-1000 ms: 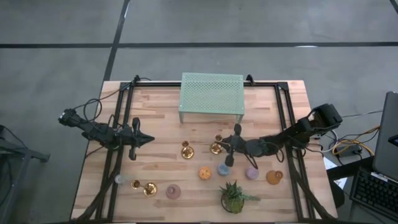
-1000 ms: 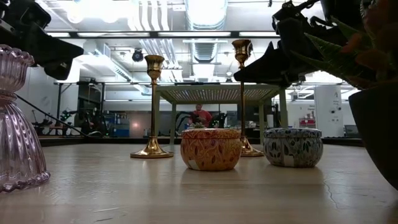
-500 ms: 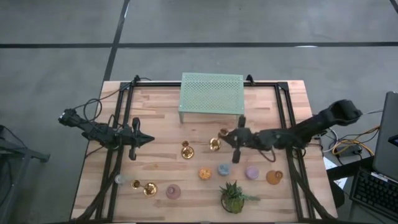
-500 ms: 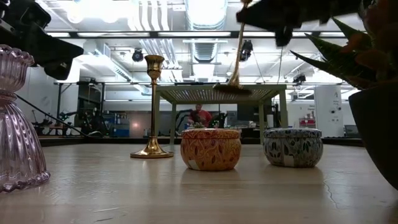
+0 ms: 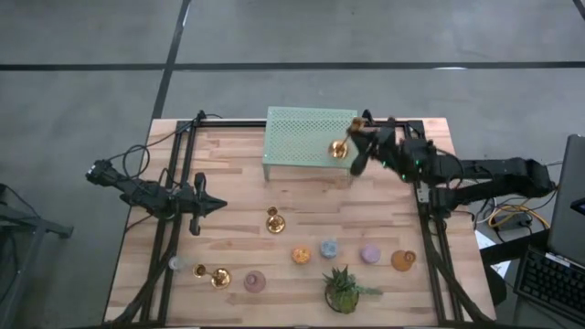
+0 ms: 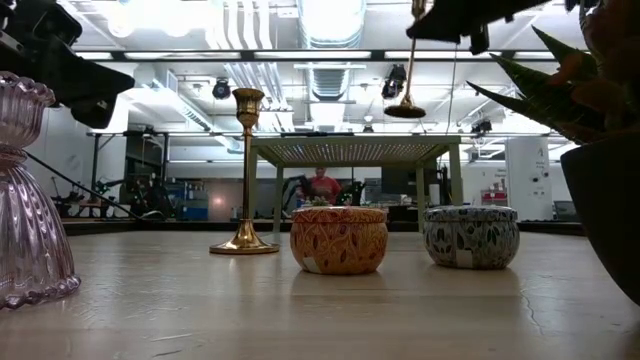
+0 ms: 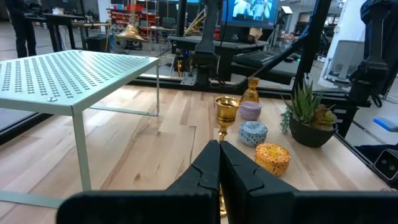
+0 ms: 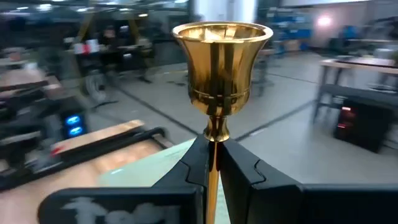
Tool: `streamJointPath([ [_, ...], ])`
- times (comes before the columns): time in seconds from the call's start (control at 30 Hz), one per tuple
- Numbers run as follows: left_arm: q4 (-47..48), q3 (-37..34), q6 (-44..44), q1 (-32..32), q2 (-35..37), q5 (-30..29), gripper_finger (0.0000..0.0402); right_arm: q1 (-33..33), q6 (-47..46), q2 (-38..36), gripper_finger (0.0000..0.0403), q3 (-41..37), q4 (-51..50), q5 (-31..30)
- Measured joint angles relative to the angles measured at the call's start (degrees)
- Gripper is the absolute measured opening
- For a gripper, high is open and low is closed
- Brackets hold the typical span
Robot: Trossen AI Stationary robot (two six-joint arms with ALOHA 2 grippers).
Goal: Pick & Place candle stick holders
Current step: Put the top right gold candle holder on the shelf
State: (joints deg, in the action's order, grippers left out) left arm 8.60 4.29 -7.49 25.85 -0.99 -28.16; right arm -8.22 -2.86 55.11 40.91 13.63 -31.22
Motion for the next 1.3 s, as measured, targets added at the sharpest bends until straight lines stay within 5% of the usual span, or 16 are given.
streamJointPath([
  [0.2,0.0,0.0,0.0,0.0,0.0,0.0,0.0005,-12.2,-3.1,2.3,0.0018,0.5,-0.3,8.3],
  [0.5,0.0,0.0,0.0,0.0,0.0,0.0,0.0005,-22.5,-3.1,10.7,0.0018,5.8,-0.3,10.9],
  [0.83,0.0,0.0,0.0,0.0,0.0,0.0,0.0005,-24.2,-3.3,18.7,0.0021,11.8,-3.8,11.8],
  [1.3,0.0,0.0,0.0,0.0,0.0,0.0,0.0005,-24.9,-3.4,18.7,0.0022,12.4,-5.9,7.2],
])
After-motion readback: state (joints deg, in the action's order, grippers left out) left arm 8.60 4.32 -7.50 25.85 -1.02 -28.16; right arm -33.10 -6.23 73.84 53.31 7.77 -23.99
